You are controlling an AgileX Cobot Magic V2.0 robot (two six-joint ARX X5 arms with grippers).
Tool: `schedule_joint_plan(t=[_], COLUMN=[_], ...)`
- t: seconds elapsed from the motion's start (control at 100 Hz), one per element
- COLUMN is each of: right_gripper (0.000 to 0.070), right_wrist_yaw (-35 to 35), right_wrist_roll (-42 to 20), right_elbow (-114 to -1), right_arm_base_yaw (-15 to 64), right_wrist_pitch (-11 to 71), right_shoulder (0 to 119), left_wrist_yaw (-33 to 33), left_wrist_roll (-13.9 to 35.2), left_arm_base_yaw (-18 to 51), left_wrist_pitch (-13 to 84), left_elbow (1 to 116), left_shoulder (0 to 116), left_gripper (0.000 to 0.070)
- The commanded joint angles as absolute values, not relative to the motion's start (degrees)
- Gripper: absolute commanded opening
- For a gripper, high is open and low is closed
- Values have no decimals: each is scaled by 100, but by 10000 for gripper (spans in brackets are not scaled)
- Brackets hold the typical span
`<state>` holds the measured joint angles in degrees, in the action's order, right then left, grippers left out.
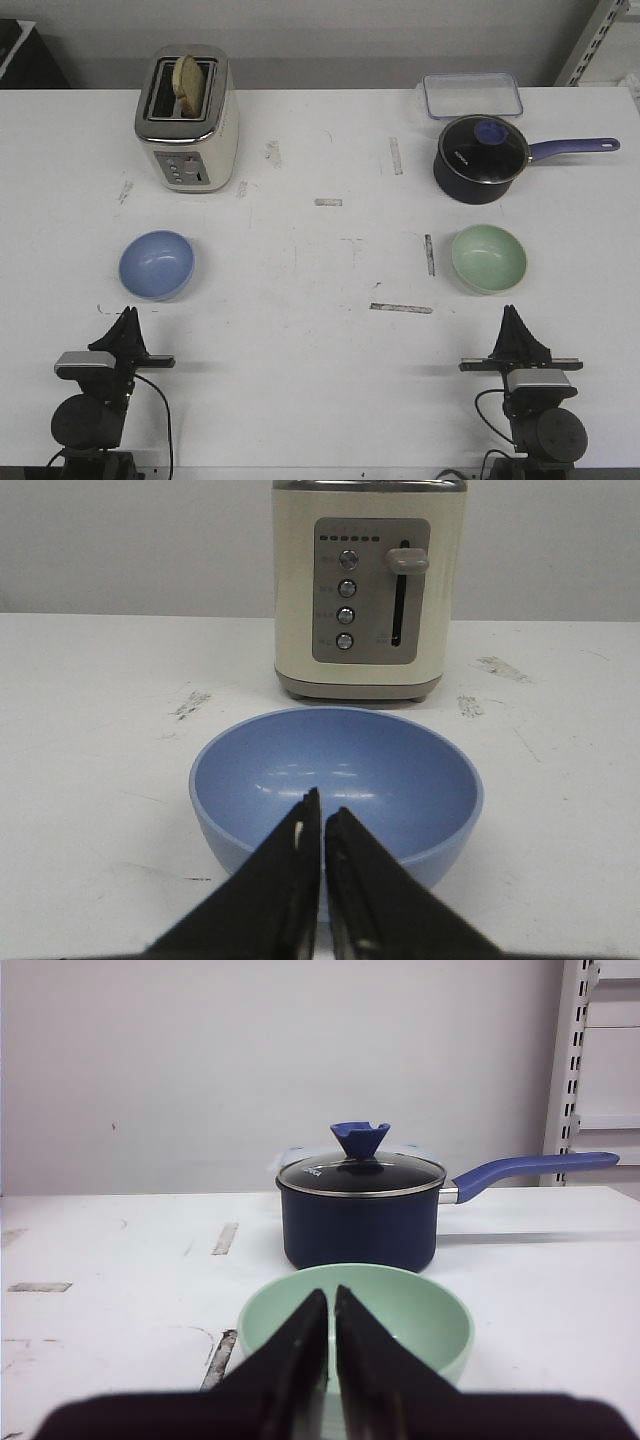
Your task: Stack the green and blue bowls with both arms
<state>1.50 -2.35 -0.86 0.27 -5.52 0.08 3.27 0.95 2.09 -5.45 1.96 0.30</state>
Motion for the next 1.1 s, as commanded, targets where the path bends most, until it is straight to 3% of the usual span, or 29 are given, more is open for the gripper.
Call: schedule_joint_plan(t=[0.0,0.43,0.66,1.09], right_gripper=[4,4,4,4], right_wrist_yaw=[150,150,145,152], right_wrist_roll=[-209,-207,-123,-126], right_elbow=[-71,-220,-797,-2475], right_arm_base_yaw=[32,32,32,32], right_wrist_pitch=[-639,-709,-305,43], right_shoulder=[8,10,156,2342], left_wrist_yaw=[342,342,342,342], left_wrist_roll=[71,71,71,71], left_arm_base_yaw=[200,200,198,198], left_wrist_pitch=[-607,-607,-607,-607], left_elbow=[71,71,71,71], left_shoulder=[19,19,19,19], left_gripper=[2,2,1,1])
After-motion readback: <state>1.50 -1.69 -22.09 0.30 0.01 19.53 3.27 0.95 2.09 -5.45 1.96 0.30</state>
